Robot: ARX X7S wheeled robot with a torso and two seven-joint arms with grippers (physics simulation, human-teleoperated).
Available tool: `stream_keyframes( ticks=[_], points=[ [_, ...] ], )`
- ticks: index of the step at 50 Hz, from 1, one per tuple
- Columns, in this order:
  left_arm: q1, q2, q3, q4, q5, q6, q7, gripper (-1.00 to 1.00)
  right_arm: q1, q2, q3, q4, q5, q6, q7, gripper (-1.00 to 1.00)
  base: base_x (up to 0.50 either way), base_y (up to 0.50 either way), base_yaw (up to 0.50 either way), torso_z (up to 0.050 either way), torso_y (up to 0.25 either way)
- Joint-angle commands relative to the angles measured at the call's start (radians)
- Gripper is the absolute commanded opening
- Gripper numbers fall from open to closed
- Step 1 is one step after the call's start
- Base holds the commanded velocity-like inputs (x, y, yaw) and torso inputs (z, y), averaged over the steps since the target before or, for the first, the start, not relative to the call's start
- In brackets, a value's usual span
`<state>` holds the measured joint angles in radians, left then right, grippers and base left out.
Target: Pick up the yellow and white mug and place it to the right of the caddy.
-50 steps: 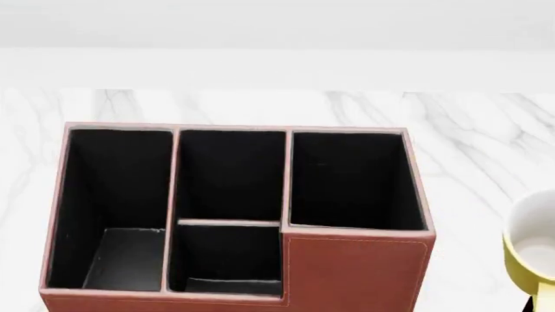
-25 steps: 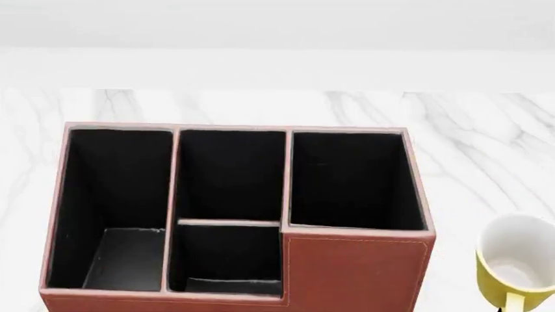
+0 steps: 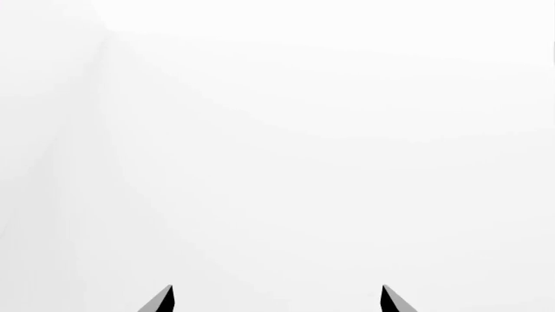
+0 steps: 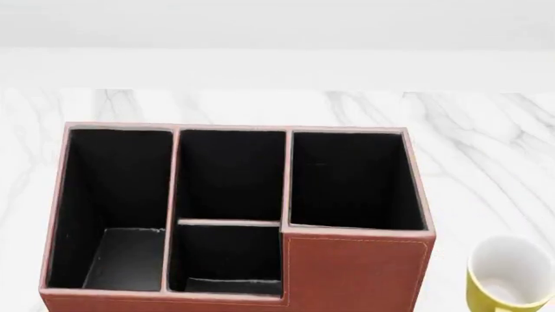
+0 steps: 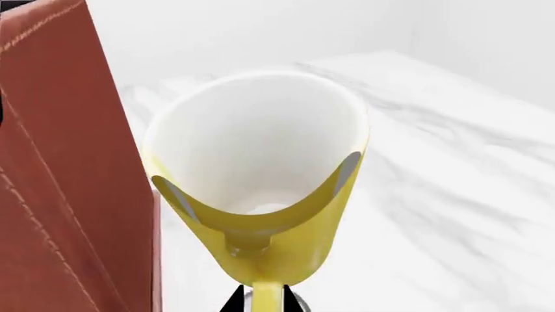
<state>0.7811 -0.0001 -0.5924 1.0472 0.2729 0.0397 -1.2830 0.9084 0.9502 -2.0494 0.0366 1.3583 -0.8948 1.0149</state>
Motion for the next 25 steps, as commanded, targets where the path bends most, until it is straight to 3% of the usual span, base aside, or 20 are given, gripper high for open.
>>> stream_keyframes(
  ticks=[1,25],
  points=[
    [-0.003,0.000,0.003,0.000,0.003,-0.003,0.004,1.00,-0.022,-0.022,0.026,0.032,0.016,0.002,-0.032,-1.00,0.00,0.00,0.00,0.000,0.000],
    [-0.003,0.000,0.008,0.000,0.004,-0.002,0.008,1.00,-0.053,-0.035,0.057,0.057,0.031,0.013,-0.058,-1.00,0.00,0.00,0.00,0.001,0.001]
  ],
)
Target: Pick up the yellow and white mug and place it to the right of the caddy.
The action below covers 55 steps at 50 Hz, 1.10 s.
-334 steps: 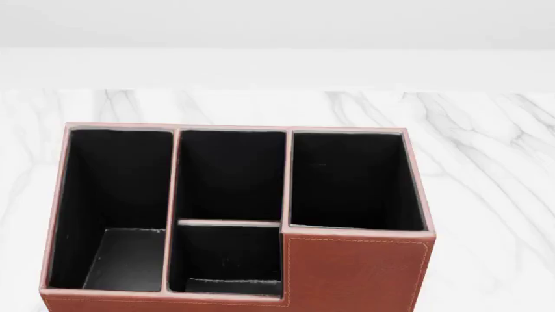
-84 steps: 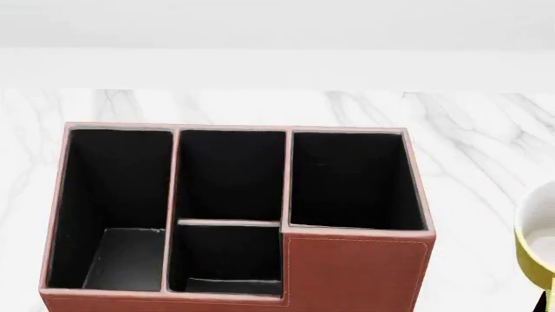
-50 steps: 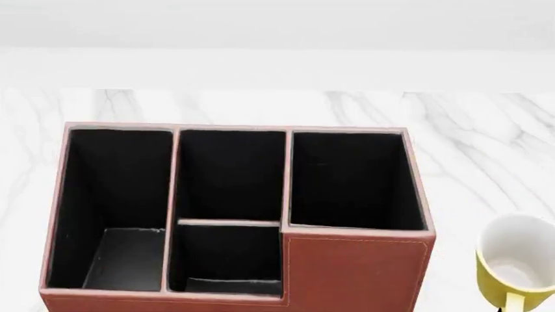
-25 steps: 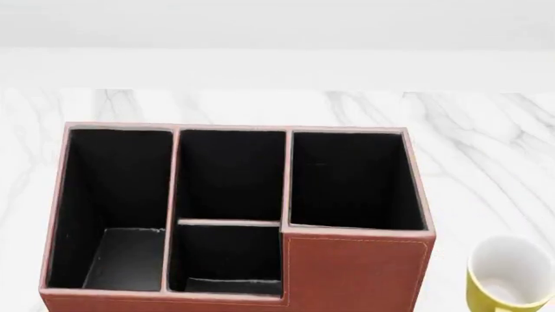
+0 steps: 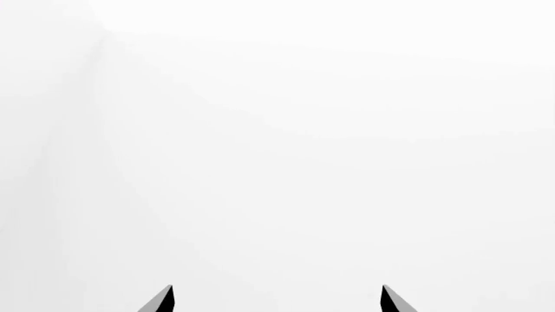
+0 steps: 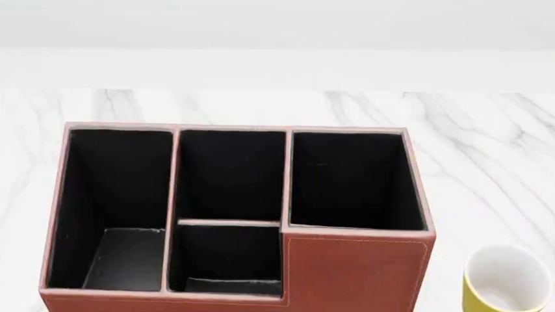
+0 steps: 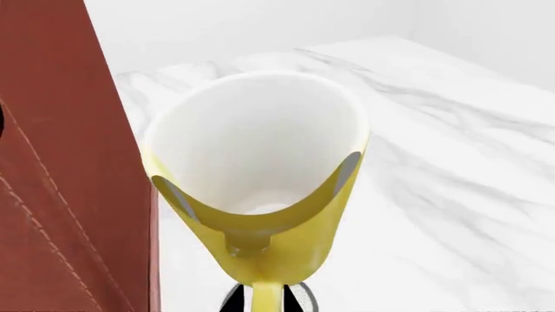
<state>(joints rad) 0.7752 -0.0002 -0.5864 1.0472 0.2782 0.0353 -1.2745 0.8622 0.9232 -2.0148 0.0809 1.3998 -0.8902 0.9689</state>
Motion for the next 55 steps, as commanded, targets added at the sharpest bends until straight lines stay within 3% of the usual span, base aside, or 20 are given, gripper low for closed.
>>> stream_keyframes(
  ticks=[1,55],
  points=[
    [0.003,0.000,0.001,0.000,-0.002,0.003,-0.001,1.00,-0.008,-0.009,0.023,0.013,-0.009,0.009,-0.014,-1.00,0.00,0.00,0.00,0.000,0.000],
    [-0.026,0.000,0.010,0.000,0.015,-0.017,0.028,1.00,-0.097,-0.062,0.087,0.106,0.054,0.039,-0.081,-1.00,0.00,0.00,0.00,0.000,0.000]
  ],
)
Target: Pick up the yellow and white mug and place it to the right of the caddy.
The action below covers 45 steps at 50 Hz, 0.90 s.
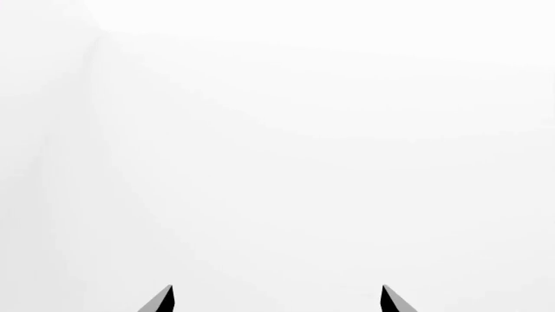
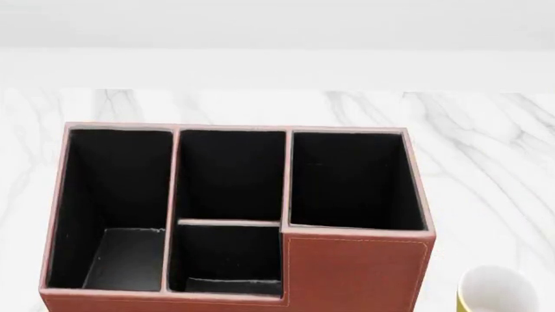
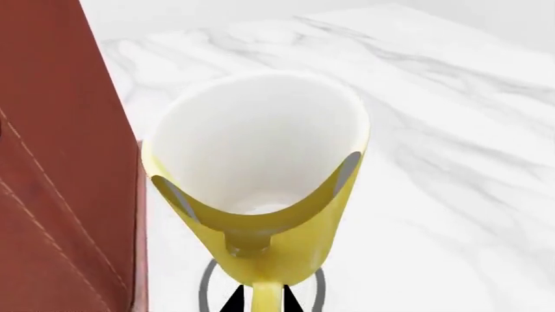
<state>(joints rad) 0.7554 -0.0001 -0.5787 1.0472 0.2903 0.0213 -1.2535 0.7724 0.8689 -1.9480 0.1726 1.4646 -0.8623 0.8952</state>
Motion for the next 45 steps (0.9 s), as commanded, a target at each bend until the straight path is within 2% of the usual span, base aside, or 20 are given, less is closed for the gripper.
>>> stream_keyframes(
  ticks=[1,45],
  points=[
    [-0.007,0.000,0.003,0.000,0.003,-0.004,0.008,1.00,-0.009,-0.009,0.022,0.017,-0.008,0.012,-0.010,-1.00,0.00,0.00,0.00,0.000,0.000],
    [-0.004,0.000,0.003,0.000,0.005,0.000,0.008,1.00,-0.077,-0.057,0.073,0.111,0.055,0.038,-0.084,-1.00,0.00,0.00,0.00,0.000,0.001]
  ],
)
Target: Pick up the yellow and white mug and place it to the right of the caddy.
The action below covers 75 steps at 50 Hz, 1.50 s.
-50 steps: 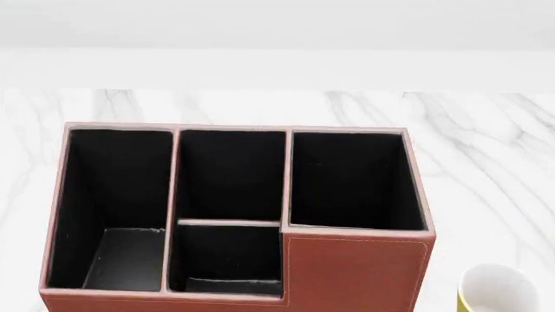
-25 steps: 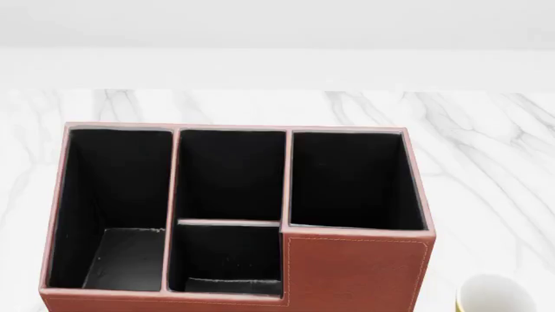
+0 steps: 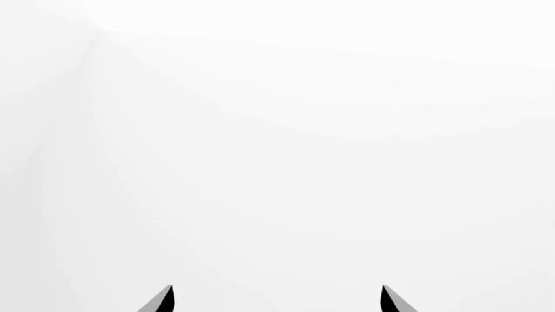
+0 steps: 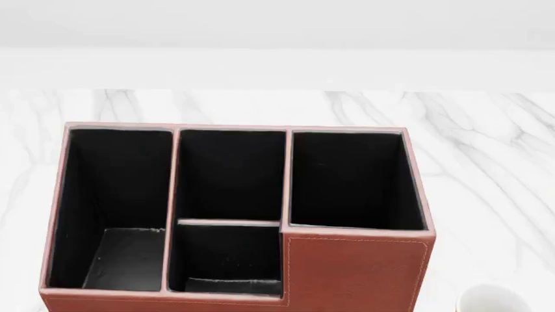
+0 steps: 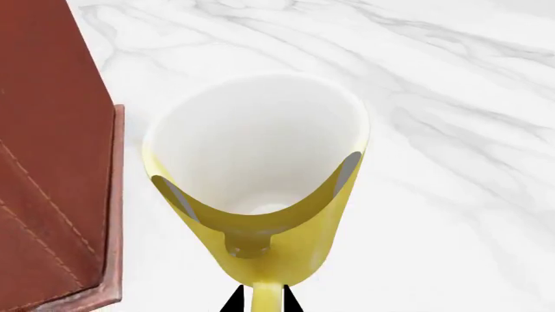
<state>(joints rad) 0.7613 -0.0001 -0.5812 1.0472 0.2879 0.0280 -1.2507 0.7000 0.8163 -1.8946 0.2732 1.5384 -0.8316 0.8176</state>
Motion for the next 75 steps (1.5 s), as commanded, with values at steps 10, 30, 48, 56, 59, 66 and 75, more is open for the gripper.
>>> stream_keyframes(
  ticks=[10,30,48,56,59,66,75],
  points=[
    [-0.004,0.000,0.008,0.000,0.008,-0.003,0.000,1.00,-0.012,-0.009,0.028,0.019,-0.016,0.013,-0.014,-1.00,0.00,0.00,0.00,0.000,0.000],
    [-0.017,0.000,0.008,0.000,0.011,-0.013,0.011,1.00,-0.009,-0.013,0.030,0.019,-0.034,0.044,-0.007,1.00,0.00,0.00,0.00,0.001,0.000],
    [0.001,0.000,0.000,0.000,-0.002,0.001,0.000,1.00,-0.012,-0.003,0.040,0.001,-0.048,0.051,0.013,1.00,0.00,0.00,0.00,0.000,0.000],
    [0.007,0.000,-0.002,0.000,-0.004,0.005,-0.004,1.00,-0.012,0.002,0.037,-0.011,-0.078,0.050,0.039,1.00,0.00,0.00,0.00,0.000,0.000],
    [0.000,0.000,-0.001,0.000,-0.001,-0.001,0.000,1.00,-0.006,0.017,0.033,-0.034,-0.108,0.043,0.070,1.00,0.00,0.00,0.00,0.000,0.000],
    [0.004,0.000,-0.007,0.000,-0.008,0.002,-0.001,1.00,-0.014,0.040,0.036,-0.060,-0.150,0.019,0.117,1.00,0.00,0.00,0.00,0.000,0.000],
    [-0.005,0.000,-0.006,0.000,-0.006,-0.004,0.006,1.00,-0.010,0.076,0.046,-0.108,-0.202,-0.003,0.180,1.00,0.00,0.00,0.00,0.000,0.000]
  ],
)
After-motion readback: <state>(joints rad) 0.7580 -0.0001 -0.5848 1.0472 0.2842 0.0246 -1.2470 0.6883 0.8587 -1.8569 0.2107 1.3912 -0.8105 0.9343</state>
